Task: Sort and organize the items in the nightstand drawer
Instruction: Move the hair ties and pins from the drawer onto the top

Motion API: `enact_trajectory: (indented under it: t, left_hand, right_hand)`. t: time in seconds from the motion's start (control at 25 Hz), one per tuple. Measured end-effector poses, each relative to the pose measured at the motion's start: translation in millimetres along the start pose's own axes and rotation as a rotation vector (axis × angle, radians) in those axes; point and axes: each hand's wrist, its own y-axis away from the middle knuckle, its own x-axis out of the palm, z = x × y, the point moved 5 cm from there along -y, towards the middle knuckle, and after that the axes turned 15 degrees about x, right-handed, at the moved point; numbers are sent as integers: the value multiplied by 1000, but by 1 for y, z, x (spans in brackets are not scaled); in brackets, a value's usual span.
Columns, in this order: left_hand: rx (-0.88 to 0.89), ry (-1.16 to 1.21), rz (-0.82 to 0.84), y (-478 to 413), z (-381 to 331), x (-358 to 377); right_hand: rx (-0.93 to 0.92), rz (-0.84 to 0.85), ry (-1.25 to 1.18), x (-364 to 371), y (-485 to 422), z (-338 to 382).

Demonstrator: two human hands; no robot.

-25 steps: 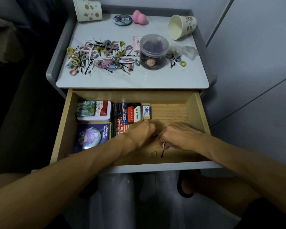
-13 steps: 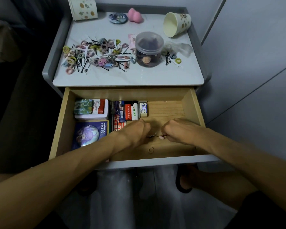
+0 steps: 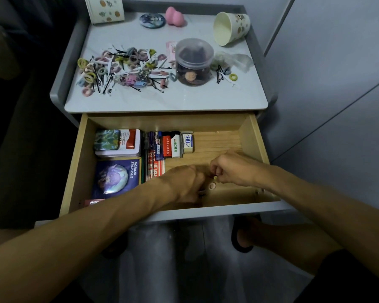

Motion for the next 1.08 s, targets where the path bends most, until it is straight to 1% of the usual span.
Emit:
enact_trajectory:
  t: [0.12, 0.24, 0.28, 0.36, 0.44, 0.52, 0.6, 0.8, 0.92, 1.08]
  left_hand:
    - [44, 56, -52, -2, -5, 3]
    - [-18, 233, -41, 0, 5, 7]
    - [-22, 249, -43, 2, 5, 5]
    - [-8, 232, -44, 3, 8, 3]
    - [-12, 157, 21, 5, 10, 5]
    - [-24, 128, 9, 7, 16, 5]
    - [-33, 141, -25, 9, 22, 4]
    - [-24, 106, -71, 11, 26, 2]
    - [-29, 116, -102, 12, 31, 3]
    - [-29, 124, -82, 14, 28, 3]
  right_hand:
    - [-30, 33, 15, 9, 3, 10]
    - [-11, 27, 47, 14, 3, 13]
    - [-10, 28, 60, 13, 3, 13]
    - [-17, 32, 98, 10, 3, 15]
    - [-23, 14, 127, 8, 2, 15]
    - [-12, 3, 107, 9, -1, 12]
    - [5, 3, 18, 8, -2, 9]
    - [54, -58, -207, -12, -1, 8]
    - [64, -56, -204, -10, 0, 7]
    - [59, -56, -160, -5, -1, 9]
